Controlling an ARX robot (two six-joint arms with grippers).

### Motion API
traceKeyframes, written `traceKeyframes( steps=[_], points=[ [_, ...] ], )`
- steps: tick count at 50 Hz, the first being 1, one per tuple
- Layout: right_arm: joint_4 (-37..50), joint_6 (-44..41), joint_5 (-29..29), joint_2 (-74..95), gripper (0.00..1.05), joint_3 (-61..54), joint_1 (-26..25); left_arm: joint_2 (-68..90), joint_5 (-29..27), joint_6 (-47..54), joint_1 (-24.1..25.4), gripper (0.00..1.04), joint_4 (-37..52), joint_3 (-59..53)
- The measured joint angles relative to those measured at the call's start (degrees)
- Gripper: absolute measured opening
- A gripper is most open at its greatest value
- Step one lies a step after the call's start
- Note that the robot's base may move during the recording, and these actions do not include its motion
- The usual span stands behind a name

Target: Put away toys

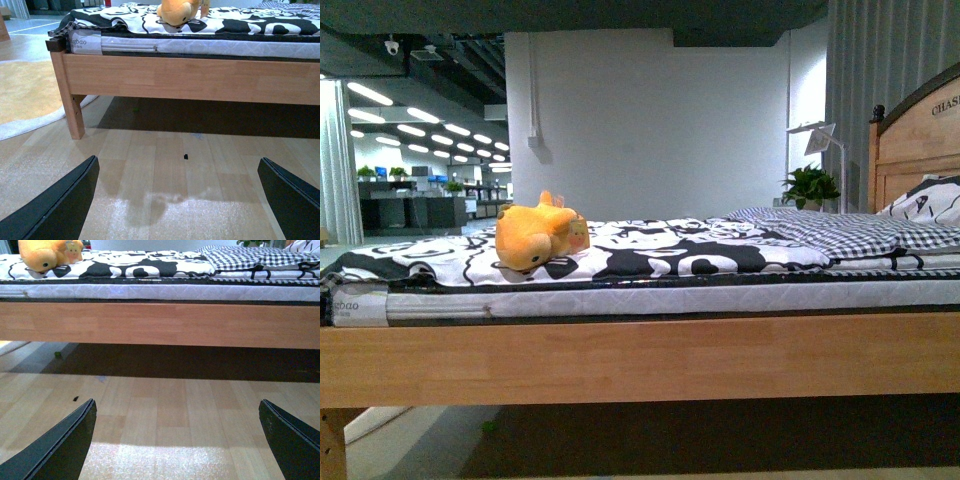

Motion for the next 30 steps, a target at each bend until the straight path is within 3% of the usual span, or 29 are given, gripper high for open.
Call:
traceKeyframes(
  steps=[30],
  points=[
    [0.0, 0.0, 0.0, 0.0, 0.98, 0.0, 0.0, 0.0, 0.0, 0.0, 0.0, 0.99, 0.0, 0.0]
  ],
)
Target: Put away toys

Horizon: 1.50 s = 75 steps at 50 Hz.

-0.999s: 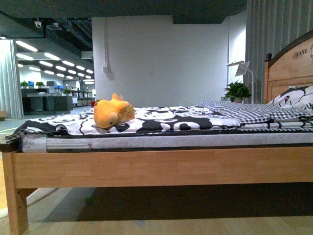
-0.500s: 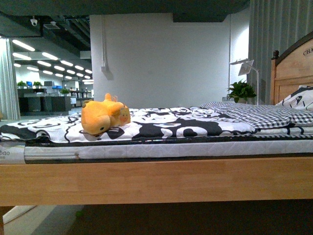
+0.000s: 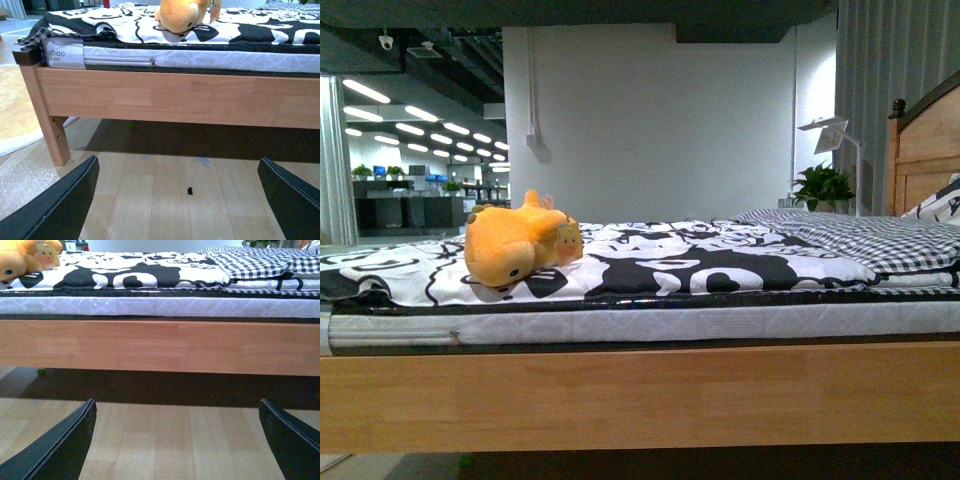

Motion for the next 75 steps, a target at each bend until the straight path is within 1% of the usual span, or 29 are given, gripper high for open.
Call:
traceKeyframes(
  steps=[59, 60, 61, 63, 64, 66, 68, 70, 74, 75],
  points=[
    [0.0, 0.0, -0.2, 0.1, 0.98, 0.0, 0.0, -0.1, -0.1, 0.0, 0.0, 0.99, 0.0, 0.0],
    [0.2, 0.9, -2.4, 0.4, 0.98, 0.0, -0.6, -0.1, -0.1, 0.0, 0.0, 0.99, 0.0, 0.0],
    [1.0, 2.4, -6.3, 1.1, 0.98, 0.1, -1.9, -0.1, -0.1, 0.0, 0.0, 0.99, 0.0, 0.0],
    [5.5, 7.0, -17.0, 5.6, 0.98, 0.4, -6.2, -0.1, 0.0, 0.0, 0.0, 0.99, 0.0, 0.0],
    [7.3, 7.8, -19.3, 7.5, 0.98, 0.7, -7.1, -0.1, 0.0, 0.0, 0.0, 0.99, 0.0, 0.0],
    [10.2, 9.0, -21.6, 10.7, 0.98, 1.2, -8.0, -0.1, -0.1, 0.0, 0.0, 0.99, 0.0, 0.0],
    [14.5, 10.3, -22.9, 15.1, 0.98, 2.4, -8.4, -0.1, -0.1, 0.0, 0.0, 0.99, 0.0, 0.0],
    [19.2, 11.1, -22.6, 19.9, 0.98, 3.9, -8.3, -0.1, 0.0, 0.0, 0.0, 0.99, 0.0, 0.0],
    [32.3, 11.1, -17.1, 34.7, 0.98, 10.4, -5.1, -0.1, -0.1, 0.0, 0.0, 0.99, 0.0, 0.0],
    [33.5, 11.0, -16.4, 37.0, 0.98, 11.6, -4.2, -0.1, -0.1, 0.0, 0.0, 0.99, 0.0, 0.0]
  ],
)
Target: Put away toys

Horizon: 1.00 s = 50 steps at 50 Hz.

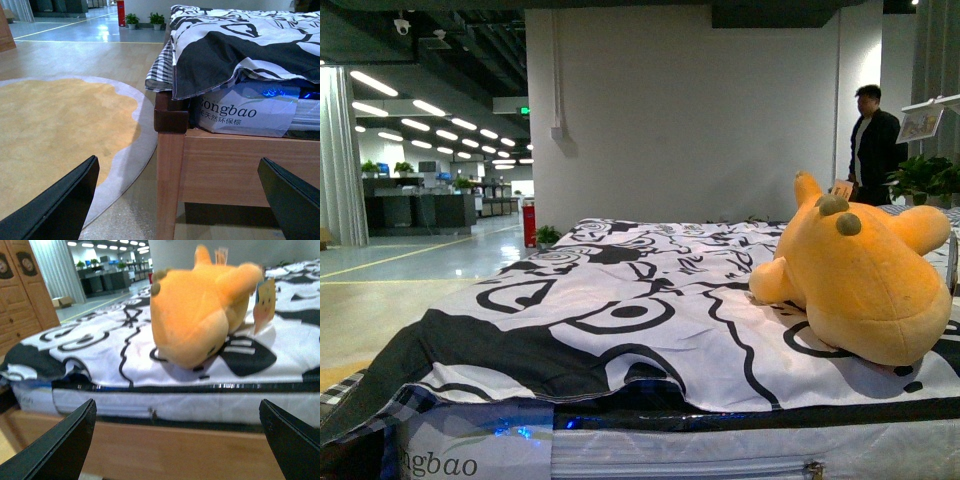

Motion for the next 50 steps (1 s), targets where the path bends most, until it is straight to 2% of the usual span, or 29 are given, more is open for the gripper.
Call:
traceKeyframes(
  steps=[3, 7, 20, 37, 50],
  points=[
    [5.7, -1.0, 4.1, 9.6, 0.98, 5.7, 4.1, 0.0, 0.0, 0.0, 0.0, 0.99, 0.0, 0.0],
    [8.4, -2.6, 8.2, 19.1, 0.98, 12.7, 8.3, 0.0, 0.0, 0.0, 0.0, 0.99, 0.0, 0.0],
    [9.3, -10.5, 18.6, 40.5, 0.98, 32.2, 14.6, 0.0, 0.0, 0.0, 0.0, 0.99, 0.0, 0.0],
    [5.2, -17.6, 25.0, 52.2, 0.98, 44.5, 17.4, 0.0, 0.0, 0.0, 0.0, 0.99, 0.0, 0.0],
    [2.4, -22.0, 29.2, 57.6, 0.98, 47.8, 16.3, 0.0, 0.0, 0.0, 0.0, 0.99, 0.0, 0.0]
  ],
)
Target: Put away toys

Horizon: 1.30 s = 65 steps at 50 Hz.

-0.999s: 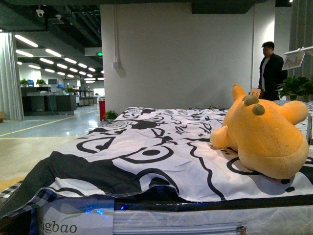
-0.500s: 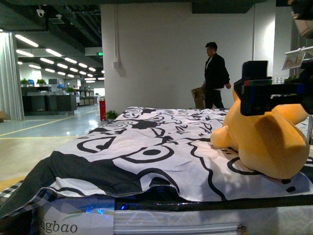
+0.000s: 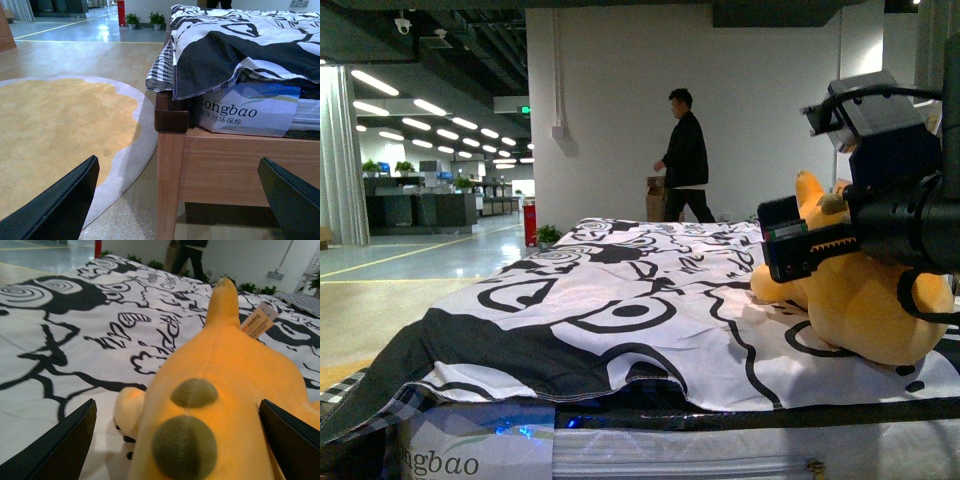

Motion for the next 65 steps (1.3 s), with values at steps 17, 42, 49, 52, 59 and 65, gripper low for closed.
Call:
traceKeyframes(
  steps=[17, 42, 49, 52, 59, 65],
  points=[
    [-1.4, -0.5, 0.1, 2.5, 0.98, -1.7, -3.9, 0.0, 0.0, 0.0, 0.0, 0.99, 0.0, 0.0],
    [-2.6, 3.3, -0.4, 1.1, 0.58, -2.9, -3.0, 0.0, 0.0, 0.0, 0.0, 0.99, 0.0, 0.0],
    [-4.0, 4.5, -2.2, -1.9, 0.36, -3.3, -2.1, 0.0, 0.0, 0.0, 0.0, 0.99, 0.0, 0.0],
    [-4.5, 5.5, -3.1, -3.5, 0.29, -3.6, -1.6, 0.0, 0.0, 0.0, 0.0, 0.99, 0.0, 0.0],
    [-5.6, 8.2, -6.9, -8.3, 0.15, -4.0, -0.2, 0.0, 0.0, 0.0, 0.0, 0.99, 0.0, 0.0],
    [-6.9, 10.7, -10.7, -15.4, 0.11, -5.8, 0.8, 0.0, 0.0, 0.0, 0.0, 0.99, 0.0, 0.0]
  ],
)
